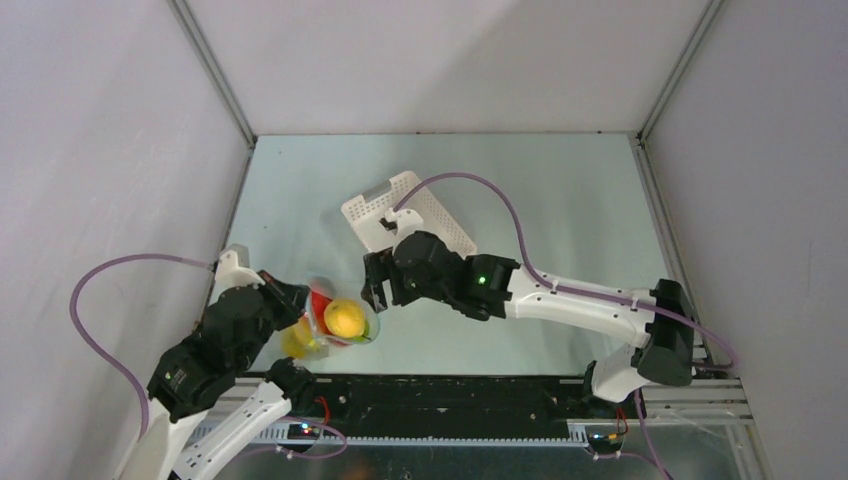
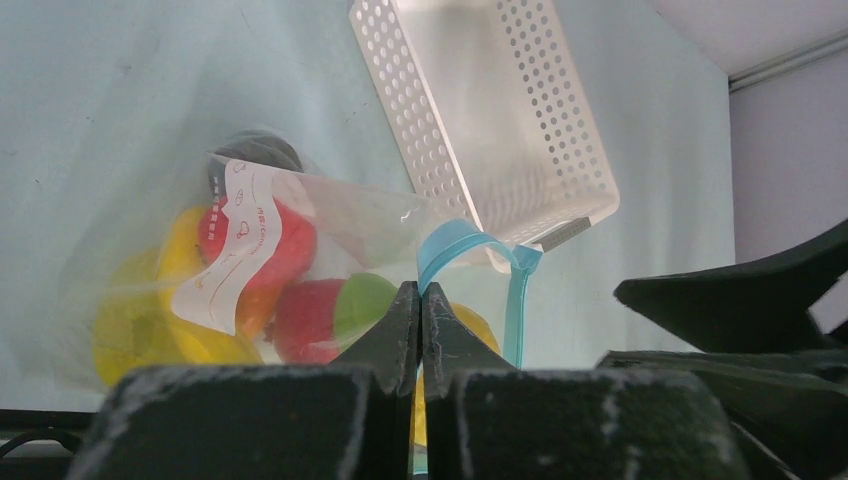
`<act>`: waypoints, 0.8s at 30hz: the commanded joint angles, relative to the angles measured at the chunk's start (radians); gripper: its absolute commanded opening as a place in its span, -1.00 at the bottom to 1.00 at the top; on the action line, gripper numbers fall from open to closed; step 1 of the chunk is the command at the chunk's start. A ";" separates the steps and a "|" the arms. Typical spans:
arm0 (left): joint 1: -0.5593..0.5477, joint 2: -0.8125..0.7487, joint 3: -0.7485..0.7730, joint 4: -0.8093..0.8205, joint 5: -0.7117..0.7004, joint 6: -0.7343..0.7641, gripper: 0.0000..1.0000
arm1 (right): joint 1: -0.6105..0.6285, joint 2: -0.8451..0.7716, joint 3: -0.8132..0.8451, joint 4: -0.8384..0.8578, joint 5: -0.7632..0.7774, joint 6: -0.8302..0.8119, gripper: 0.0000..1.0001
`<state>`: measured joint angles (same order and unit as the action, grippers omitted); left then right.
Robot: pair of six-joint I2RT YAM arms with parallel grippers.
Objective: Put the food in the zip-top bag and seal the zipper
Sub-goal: Place the fake fruit in the zipper food storage bag, then adjust the zipper food storage bag at the center of the board.
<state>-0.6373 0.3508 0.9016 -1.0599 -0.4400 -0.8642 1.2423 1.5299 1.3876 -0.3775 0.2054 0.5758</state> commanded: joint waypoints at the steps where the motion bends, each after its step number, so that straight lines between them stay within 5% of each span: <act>1: -0.002 -0.001 0.045 -0.008 -0.038 -0.007 -1.00 | 0.001 0.041 -0.009 -0.087 0.055 0.065 0.58; 11: -0.003 -0.003 0.041 -0.014 -0.046 -0.007 -0.99 | 0.018 0.146 -0.010 -0.017 -0.077 0.090 0.44; 16: -0.003 -0.003 0.038 -0.014 -0.046 -0.009 -0.99 | 0.013 0.187 -0.010 0.025 -0.110 0.116 0.20; 21: -0.002 -0.003 0.035 -0.004 -0.021 0.006 -1.00 | 0.020 0.190 -0.010 0.053 -0.150 0.130 -0.94; 24: -0.003 0.001 0.030 0.014 0.007 0.025 -1.00 | 0.028 0.140 -0.009 0.054 -0.139 0.121 -1.00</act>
<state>-0.6373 0.3508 0.9146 -1.0794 -0.4561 -0.8627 1.2575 1.7287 1.3743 -0.3710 0.0795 0.6914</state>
